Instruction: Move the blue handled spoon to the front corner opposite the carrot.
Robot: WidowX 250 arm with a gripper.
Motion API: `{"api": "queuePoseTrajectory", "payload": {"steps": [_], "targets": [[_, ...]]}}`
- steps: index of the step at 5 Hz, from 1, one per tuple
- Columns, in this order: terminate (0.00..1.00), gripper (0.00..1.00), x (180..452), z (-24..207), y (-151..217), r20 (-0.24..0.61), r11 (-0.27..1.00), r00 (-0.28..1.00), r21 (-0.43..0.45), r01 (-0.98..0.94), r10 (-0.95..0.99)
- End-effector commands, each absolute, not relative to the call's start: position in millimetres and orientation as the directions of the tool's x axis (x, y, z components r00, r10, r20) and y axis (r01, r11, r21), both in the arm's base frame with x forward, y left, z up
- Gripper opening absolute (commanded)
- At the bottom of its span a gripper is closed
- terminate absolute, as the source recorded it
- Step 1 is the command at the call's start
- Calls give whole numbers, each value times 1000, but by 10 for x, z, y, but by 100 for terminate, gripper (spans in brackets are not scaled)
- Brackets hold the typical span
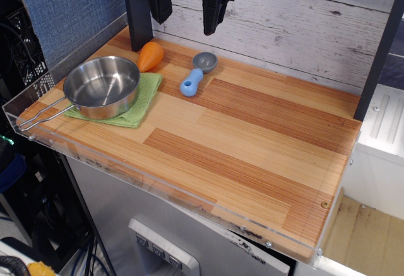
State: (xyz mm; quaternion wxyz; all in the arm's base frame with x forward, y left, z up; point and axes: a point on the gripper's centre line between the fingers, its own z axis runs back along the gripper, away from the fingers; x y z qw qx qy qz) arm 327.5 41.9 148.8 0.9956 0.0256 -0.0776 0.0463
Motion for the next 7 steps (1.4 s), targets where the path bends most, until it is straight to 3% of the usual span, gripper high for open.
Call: {"api": "queuePoseTrajectory", "payload": {"steps": [1,3,5,6,7], "targets": [[0,100,3275,1488,419,157,994,984,44,-96,88],[0,100,3441,1273,643,153,991,980,39,-131,124],[0,100,3828,868,888,109,984,981,57,-170,163],[0,100,3943,612,807,57,986,986,63,-158,154],[0,100,3986,534,699,47,988,990,80,-133,130]]}}
